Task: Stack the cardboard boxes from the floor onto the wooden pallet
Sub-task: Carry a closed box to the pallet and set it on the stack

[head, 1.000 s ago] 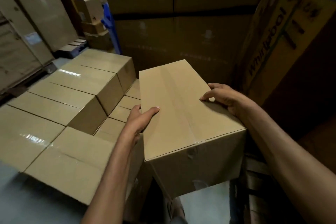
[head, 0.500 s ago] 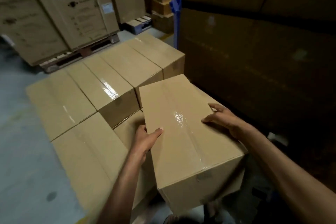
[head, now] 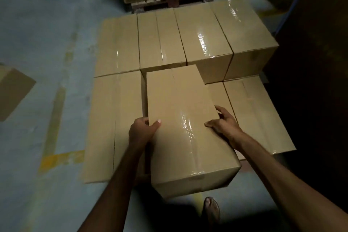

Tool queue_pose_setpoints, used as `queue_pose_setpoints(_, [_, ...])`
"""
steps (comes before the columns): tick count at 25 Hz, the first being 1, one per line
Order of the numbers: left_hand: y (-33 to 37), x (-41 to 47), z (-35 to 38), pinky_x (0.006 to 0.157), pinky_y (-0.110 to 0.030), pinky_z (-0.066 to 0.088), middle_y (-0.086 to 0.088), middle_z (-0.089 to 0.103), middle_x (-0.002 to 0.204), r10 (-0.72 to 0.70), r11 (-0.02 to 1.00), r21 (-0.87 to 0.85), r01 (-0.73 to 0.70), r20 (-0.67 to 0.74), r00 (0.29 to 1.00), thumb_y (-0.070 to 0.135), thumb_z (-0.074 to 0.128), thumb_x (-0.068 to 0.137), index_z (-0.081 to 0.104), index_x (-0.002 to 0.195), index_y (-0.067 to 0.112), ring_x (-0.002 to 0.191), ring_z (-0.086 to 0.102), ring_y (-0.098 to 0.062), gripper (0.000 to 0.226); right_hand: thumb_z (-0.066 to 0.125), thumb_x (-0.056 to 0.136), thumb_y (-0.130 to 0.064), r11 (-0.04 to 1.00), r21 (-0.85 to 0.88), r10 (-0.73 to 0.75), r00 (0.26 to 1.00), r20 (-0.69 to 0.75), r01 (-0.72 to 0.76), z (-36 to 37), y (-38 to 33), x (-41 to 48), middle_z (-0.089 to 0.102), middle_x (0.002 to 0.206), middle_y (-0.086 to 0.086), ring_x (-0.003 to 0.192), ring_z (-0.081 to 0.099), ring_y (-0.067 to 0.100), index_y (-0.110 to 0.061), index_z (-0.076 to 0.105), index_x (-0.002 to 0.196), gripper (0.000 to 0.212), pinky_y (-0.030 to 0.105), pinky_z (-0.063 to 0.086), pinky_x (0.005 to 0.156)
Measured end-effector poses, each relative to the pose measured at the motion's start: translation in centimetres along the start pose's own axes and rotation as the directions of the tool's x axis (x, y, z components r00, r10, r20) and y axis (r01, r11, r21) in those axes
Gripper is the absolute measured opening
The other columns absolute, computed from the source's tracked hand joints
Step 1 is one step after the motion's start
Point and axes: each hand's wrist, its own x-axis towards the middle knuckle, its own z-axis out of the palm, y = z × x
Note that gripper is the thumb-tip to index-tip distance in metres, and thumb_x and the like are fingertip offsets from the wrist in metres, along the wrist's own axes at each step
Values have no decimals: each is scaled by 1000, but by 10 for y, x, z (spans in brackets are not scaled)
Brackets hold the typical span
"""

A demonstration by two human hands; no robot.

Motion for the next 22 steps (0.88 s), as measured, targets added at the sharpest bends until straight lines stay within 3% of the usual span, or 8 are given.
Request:
queue_pose_setpoints(2, [-10, 11, 8, 77, -27, 41, -5, 66, 101, -6, 1000, 6, 6, -33, 999, 37, 74, 94, 67, 124, -1, 94, 61, -22, 49, 83, 69, -14, 1000, 2, -10, 1000, 25, 10, 6, 9, 20, 66, 132, -2, 109, 70, 20, -39, 49, 147, 89, 40, 58, 92])
queue_pose_setpoints(6, [-32, 40, 23, 87, -39, 53, -19, 71, 122, 10, 1000, 9, -9, -115, 993, 43, 75, 91, 64, 130, -1, 111, 67, -35, 60, 78, 82, -7, 998, 8, -55, 997, 50, 55, 24, 25, 48, 55, 129, -14, 111, 61, 9, -39, 44, 149, 82, 30, 54, 85])
queue_pose_setpoints(11, [-54, 58, 37, 82, -25, 38, -16, 71, 118, 24, 1000, -9, -25, -140, 990, 28, 75, 93, 67, 124, -3, 93, 54, -16, 45, 74, 83, 4, 994, 25, -104, 994, 23, 103, 34, 46, 77, 58, 117, -27, 108, 59, -3, -37, 48, 146, 80, 21, 51, 82])
queue_pose_setpoints(16, [-71, 84, 43, 77, -28, 40, -13, 67, 98, 73, 996, 59, -62, -193, 979, 33, 74, 93, 69, 113, -3, 87, 59, -25, 41, 75, 80, 6, 986, -7, -165, 986, 36, 165, 44, 55, 95, 59, 140, -10, 123, 60, 12, -32, 44, 151, 85, 37, 53, 102])
queue_pose_setpoints(19, [-83, 97, 43, 83, -36, 52, -13, 64, 114, 165, 975, 184, -124, -232, 958, 29, 78, 89, 71, 118, 11, 104, 62, -31, 35, 75, 83, 6, 984, -47, -170, 984, 54, 173, 56, 63, 103, 54, 148, -6, 126, 57, 12, -32, 39, 155, 89, 33, 52, 103])
queue_pose_setpoints(22, [-96, 98, 51, 95, -37, 50, -10, 54, 129, 236, 932, 323, -165, -195, 952, 24, 77, 88, 67, 128, 24, 117, 53, -29, 41, 74, 86, 4, 981, -97, -166, 985, 38, 169, 62, 77, 110, 49, 154, -5, 130, 55, 12, -32, 35, 159, 90, 37, 49, 110])
